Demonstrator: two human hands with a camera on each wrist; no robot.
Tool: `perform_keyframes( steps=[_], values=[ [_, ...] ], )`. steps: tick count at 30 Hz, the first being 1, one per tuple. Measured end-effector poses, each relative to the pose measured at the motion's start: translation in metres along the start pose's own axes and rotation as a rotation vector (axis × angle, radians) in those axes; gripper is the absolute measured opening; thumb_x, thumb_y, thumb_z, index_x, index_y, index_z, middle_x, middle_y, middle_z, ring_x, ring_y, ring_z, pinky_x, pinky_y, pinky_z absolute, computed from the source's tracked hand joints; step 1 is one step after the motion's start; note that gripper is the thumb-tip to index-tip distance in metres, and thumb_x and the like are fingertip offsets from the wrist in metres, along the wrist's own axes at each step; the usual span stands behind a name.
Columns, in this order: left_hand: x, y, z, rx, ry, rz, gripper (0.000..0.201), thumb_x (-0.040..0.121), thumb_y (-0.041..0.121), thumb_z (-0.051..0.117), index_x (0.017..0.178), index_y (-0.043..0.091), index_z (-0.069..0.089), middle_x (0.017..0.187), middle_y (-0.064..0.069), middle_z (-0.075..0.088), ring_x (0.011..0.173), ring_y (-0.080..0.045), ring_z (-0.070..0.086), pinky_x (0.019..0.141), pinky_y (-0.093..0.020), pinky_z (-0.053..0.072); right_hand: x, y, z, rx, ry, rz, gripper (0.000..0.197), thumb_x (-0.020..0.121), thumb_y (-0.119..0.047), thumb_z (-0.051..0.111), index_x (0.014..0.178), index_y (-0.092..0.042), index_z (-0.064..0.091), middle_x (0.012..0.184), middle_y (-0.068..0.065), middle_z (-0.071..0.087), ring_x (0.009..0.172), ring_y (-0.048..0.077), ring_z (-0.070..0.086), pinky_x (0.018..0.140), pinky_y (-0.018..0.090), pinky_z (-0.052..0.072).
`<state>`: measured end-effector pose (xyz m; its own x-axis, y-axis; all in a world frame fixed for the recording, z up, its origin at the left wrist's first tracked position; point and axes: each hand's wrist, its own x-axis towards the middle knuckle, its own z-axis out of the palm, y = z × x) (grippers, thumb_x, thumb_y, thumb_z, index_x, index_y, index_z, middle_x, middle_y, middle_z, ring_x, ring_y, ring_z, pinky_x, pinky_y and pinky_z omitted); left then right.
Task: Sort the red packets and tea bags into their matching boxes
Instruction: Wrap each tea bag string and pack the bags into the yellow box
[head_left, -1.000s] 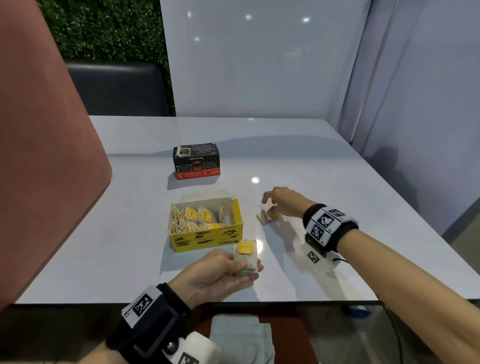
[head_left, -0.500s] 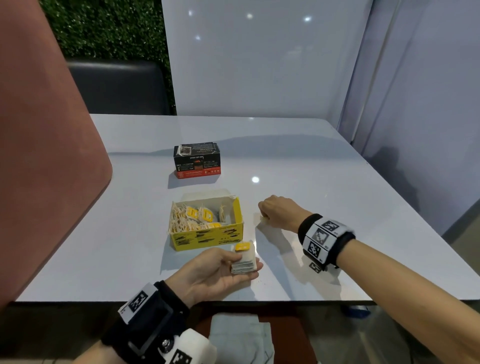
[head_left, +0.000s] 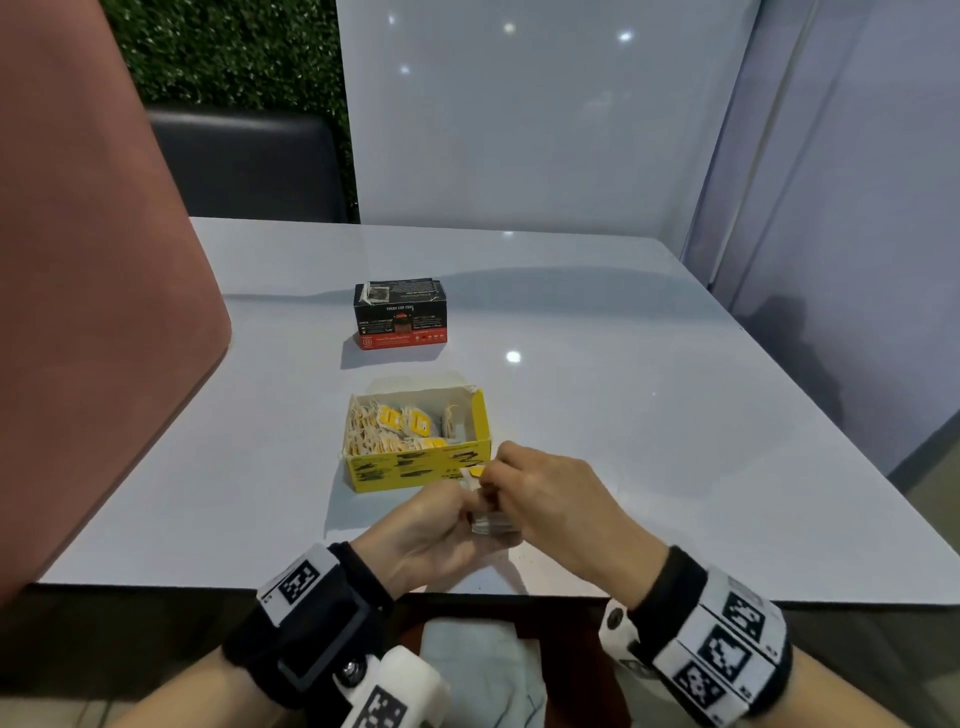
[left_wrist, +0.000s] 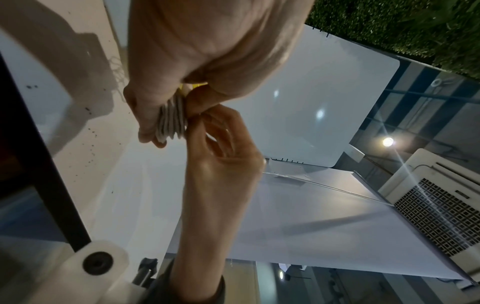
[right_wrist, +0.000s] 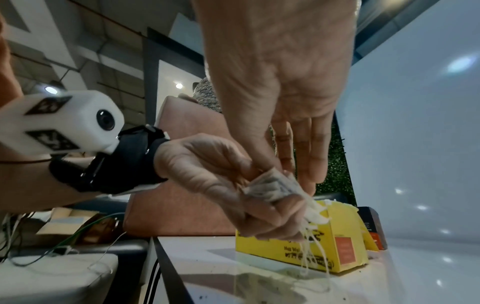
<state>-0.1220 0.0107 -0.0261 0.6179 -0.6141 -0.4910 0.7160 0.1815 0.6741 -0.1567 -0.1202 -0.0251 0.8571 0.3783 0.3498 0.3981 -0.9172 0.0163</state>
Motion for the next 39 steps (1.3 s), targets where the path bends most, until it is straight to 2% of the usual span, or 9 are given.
perform_keyframes(
  steps=[4, 11, 18, 21, 24, 26, 29, 33, 39],
  values=[
    [0.002, 0.002, -0.005, -0.043, 0.009, -0.034, 0.025, 0.091, -0.008, 0.027, 0.091, -0.006, 0.052, 0.089, -0.021, 0.055, 0.084, -0.030, 0.053, 0.094, -0.042, 0.042, 0.001, 0.003, -0.002, 0.039, 0.001, 0.014, 0.023, 0.060, -0.012, 0.077, 0.074, -0.022, 0.061, 0.073, -0.006, 0.058, 0.054, 0.015, 0.057, 0.037, 0.020, 0.032],
    [0.001, 0.005, -0.006, -0.105, -0.013, -0.004, 0.025, 0.086, 0.007, 0.031, 0.100, -0.002, 0.049, 0.077, -0.017, 0.054, 0.063, -0.026, 0.057, 0.061, -0.035, 0.055, 0.000, -0.005, -0.002, 0.049, -0.087, 0.031, 0.009, 0.070, -0.016, 0.062, 0.077, -0.018, 0.067, 0.076, -0.002, 0.059, 0.070, 0.018, 0.059, 0.045, 0.024, 0.035],
    [-0.005, 0.008, -0.007, 0.071, -0.022, 0.098, 0.021, 0.094, -0.005, 0.038, 0.104, -0.005, 0.056, 0.094, -0.017, 0.059, 0.089, -0.024, 0.058, 0.089, -0.037, 0.050, 0.010, 0.018, -0.017, 0.588, 0.034, 0.318, 0.011, 0.090, -0.017, 0.054, 0.097, -0.019, 0.063, 0.084, -0.005, 0.069, 0.074, 0.011, 0.064, 0.075, 0.036, 0.052],
    [-0.014, 0.008, -0.004, 0.435, -0.035, 0.184, 0.019, 0.093, -0.002, 0.045, 0.109, -0.001, 0.055, 0.096, -0.014, 0.061, 0.090, -0.020, 0.060, 0.082, -0.028, 0.054, 0.020, 0.033, -0.024, 0.552, -0.363, 0.300, 0.041, 0.087, -0.031, 0.062, 0.125, -0.025, 0.048, 0.108, -0.002, 0.059, 0.078, 0.016, 0.063, 0.068, 0.028, 0.052],
    [-0.022, 0.010, 0.001, 0.795, -0.026, 0.291, 0.072, 0.089, 0.013, 0.059, 0.146, 0.012, 0.016, 0.109, -0.003, 0.064, 0.094, -0.014, 0.065, 0.082, -0.023, 0.055, 0.026, 0.034, -0.030, 0.793, -0.612, 0.232, 0.052, 0.081, -0.018, 0.071, 0.128, -0.025, 0.049, 0.103, 0.003, 0.065, 0.073, 0.019, 0.068, 0.057, 0.025, 0.054],
    [-0.025, 0.017, 0.002, 0.975, 0.020, 0.324, 0.095, 0.092, 0.022, 0.055, 0.144, 0.019, -0.025, 0.118, 0.002, 0.060, 0.096, -0.013, 0.064, 0.084, -0.022, 0.054, 0.029, 0.033, -0.036, 0.865, -0.548, 0.217, 0.045, 0.078, -0.006, 0.070, 0.118, -0.023, 0.056, 0.098, 0.004, 0.067, 0.073, 0.021, 0.069, 0.058, 0.029, 0.056],
    [-0.021, 0.037, 0.005, 1.236, 0.116, 0.414, 0.100, 0.092, 0.025, 0.052, 0.137, 0.011, -0.037, 0.114, -0.006, 0.061, 0.092, -0.013, 0.059, 0.081, -0.021, 0.048, 0.041, 0.032, -0.046, 0.876, -0.387, 0.222, 0.028, 0.078, 0.000, 0.066, 0.102, -0.015, 0.059, 0.093, 0.000, 0.065, 0.073, 0.019, 0.069, 0.055, 0.026, 0.056],
    [-0.004, 0.081, 0.003, 1.420, 0.162, 0.396, 0.100, 0.088, 0.025, 0.061, 0.145, 0.010, -0.020, 0.107, -0.009, 0.065, 0.090, -0.018, 0.060, 0.080, -0.025, 0.045, 0.073, 0.034, -0.051, 0.643, -0.197, 0.177, 0.021, 0.077, -0.003, 0.067, 0.095, -0.012, 0.060, 0.084, -0.004, 0.059, 0.065, 0.014, 0.061, 0.049, 0.022, 0.055],
    [0.021, 0.143, -0.029, 2.206, 0.146, 0.501, 0.038, 0.092, 0.031, 0.054, 0.125, 0.012, 0.052, 0.124, -0.004, 0.056, 0.120, -0.020, 0.041, 0.097, -0.033, 0.041, 0.111, 0.077, -0.024, 0.558, -0.063, 0.309, 0.026, 0.081, 0.007, 0.059, 0.103, -0.008, 0.065, 0.092, 0.009, 0.065, 0.066, 0.025, 0.066, 0.049, 0.025, 0.057]
  ],
)
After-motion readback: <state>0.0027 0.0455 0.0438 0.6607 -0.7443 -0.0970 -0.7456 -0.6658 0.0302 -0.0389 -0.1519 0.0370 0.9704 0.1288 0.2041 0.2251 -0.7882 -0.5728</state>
